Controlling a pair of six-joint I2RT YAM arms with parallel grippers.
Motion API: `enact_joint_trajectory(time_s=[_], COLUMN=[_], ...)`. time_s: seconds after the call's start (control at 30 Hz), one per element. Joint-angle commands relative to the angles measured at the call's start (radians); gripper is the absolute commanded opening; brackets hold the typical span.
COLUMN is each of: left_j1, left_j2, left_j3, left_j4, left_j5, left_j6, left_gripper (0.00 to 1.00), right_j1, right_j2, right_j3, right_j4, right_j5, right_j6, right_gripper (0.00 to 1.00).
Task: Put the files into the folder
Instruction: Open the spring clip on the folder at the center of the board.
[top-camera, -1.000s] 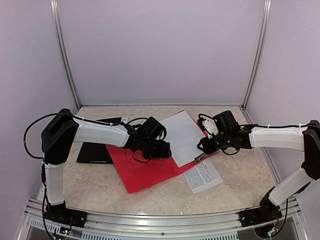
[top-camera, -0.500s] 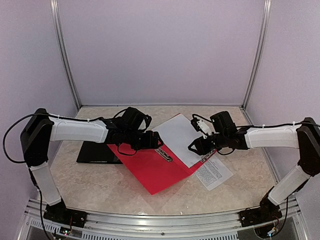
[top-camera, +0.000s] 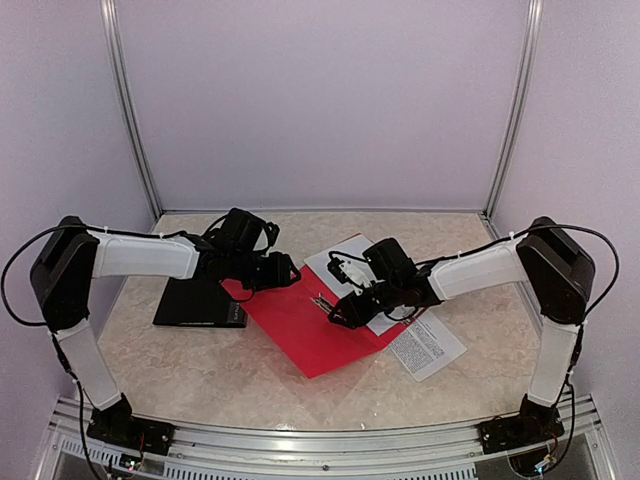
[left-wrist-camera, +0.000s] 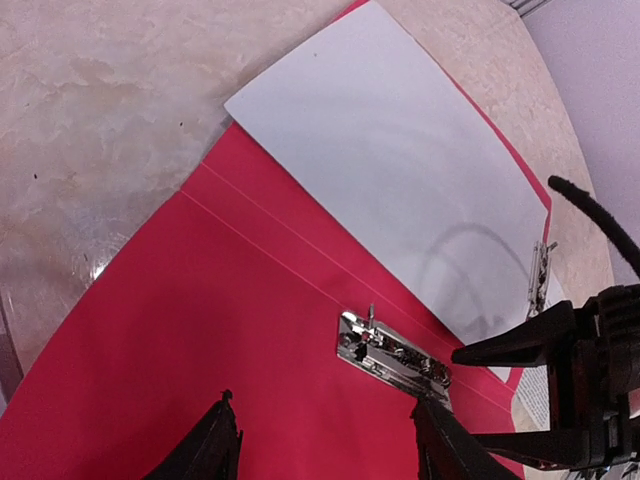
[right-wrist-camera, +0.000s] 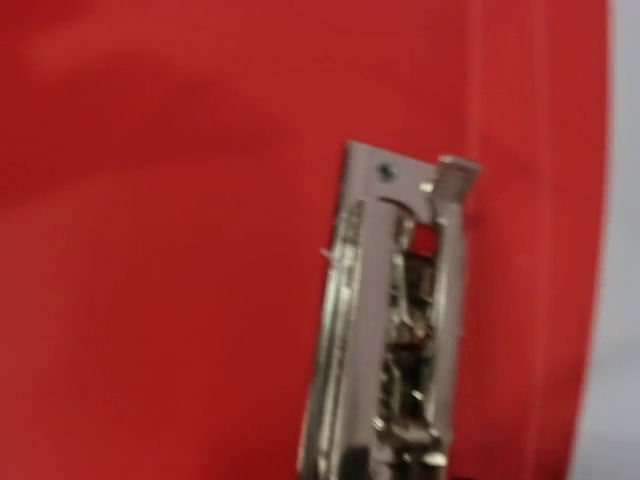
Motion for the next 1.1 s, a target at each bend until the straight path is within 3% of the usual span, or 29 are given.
enact_joint_trajectory(time_s=[0.0,0.37,0.53,0.73,1.07], left_j1=[-0.002,-0.026,-0.027,-0.029,-0.037], left_j2=[-0.005,-0.008,-0.005,0.000,-0.002], left_j3=[-0.082,-0.170,-0.172,-0.174,-0.173], left_j4=[0.038,0.080,0.082,0.077,0.075], left_j5=[0.027,-0.019,-0.032,-0.048,-0.058], left_j6=[-0.019,-0.005,0.013,0.026,0.040], left_gripper=[0.56,0.54,0.54,0.53,0.53], right_j1=[0.029,0.067,0.090,0.106,0.106], right_j2=[0.049,0.082,0.063,-0.002,0.064], right_j3=[0.028,-0.002,-0.020,-0.036,-0.022], right_j4=[0.008,-0.003,0.016,0.071,0.053], right_j5=[0.007,0.116,0.223,0.245,0.251], right_j6=[0.007,0.015,-0.017,-0.049,-0.039], right_gripper=[0.53,0.44,0.45,0.49,0.43])
